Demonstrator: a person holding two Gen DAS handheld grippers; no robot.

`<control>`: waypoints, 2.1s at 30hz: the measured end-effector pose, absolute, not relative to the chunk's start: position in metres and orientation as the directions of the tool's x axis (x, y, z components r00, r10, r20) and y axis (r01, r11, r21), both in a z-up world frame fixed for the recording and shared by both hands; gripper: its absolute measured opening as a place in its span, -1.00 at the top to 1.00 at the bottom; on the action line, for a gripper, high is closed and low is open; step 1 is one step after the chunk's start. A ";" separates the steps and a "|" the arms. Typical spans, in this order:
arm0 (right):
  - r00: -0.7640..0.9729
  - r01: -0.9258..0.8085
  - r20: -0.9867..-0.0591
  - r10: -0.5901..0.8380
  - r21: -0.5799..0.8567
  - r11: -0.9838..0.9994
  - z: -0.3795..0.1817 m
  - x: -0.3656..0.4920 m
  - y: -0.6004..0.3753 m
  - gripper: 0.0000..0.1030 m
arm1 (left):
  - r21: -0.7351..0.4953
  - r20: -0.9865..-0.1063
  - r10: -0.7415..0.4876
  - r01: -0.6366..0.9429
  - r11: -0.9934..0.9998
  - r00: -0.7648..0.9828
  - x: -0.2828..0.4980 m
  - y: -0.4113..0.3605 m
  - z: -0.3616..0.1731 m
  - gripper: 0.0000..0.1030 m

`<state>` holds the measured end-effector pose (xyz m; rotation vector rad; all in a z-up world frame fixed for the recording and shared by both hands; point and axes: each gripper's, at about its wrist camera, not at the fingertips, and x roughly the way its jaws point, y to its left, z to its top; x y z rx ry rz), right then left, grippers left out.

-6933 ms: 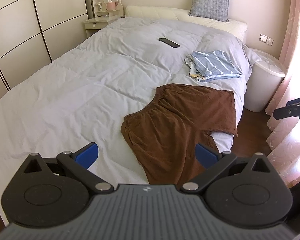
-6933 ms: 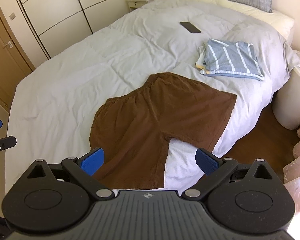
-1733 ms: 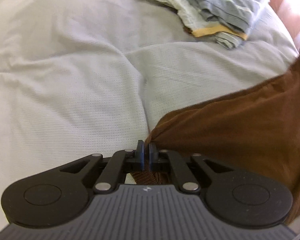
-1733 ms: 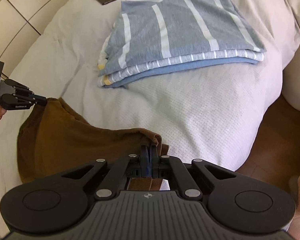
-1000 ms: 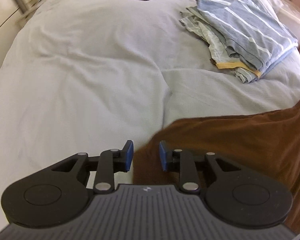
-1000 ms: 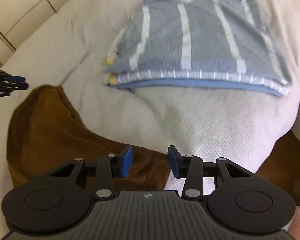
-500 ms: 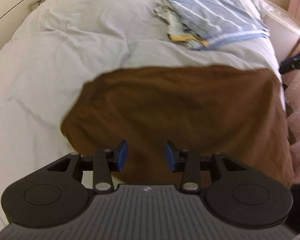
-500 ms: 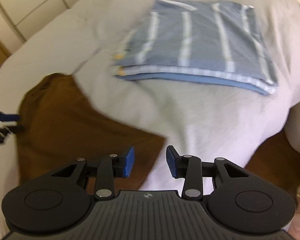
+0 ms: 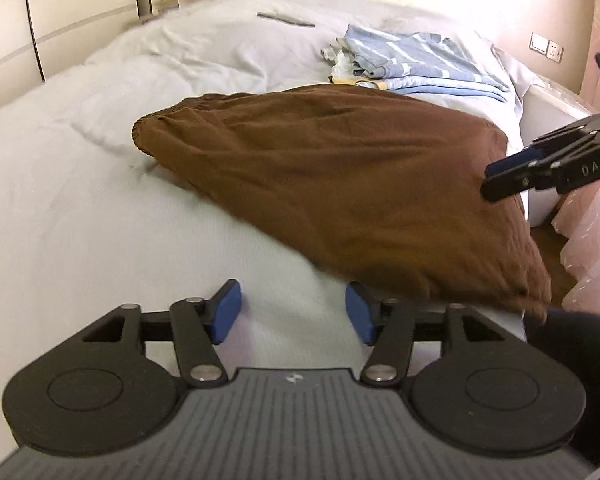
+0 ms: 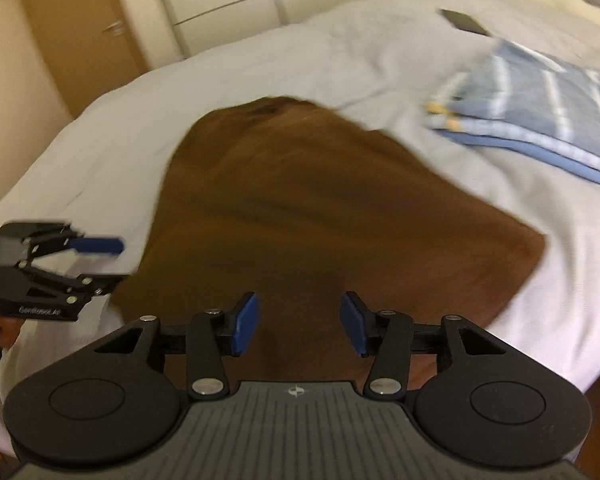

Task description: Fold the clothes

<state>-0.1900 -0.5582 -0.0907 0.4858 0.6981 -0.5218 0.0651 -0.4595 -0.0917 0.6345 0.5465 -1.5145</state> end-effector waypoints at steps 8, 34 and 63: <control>0.697 0.485 -0.648 -0.306 0.113 0.867 -0.108 -0.205 -0.508 -0.10 | 0.159 -0.561 -0.822 0.987 0.013 0.102 0.038 -0.432 -0.101 -0.17; 0.826 0.396 -0.510 -0.241 0.220 0.892 -0.098 -0.251 -0.505 0.94 | 0.097 -0.554 -0.790 0.962 0.254 0.264 -0.054 -0.425 -0.096 -0.34; 0.742 0.269 -0.619 -0.259 -0.079 0.960 -0.136 -0.222 -0.472 0.48 | 0.184 -0.496 -0.791 0.934 0.307 0.358 -0.038 -0.383 -0.091 0.09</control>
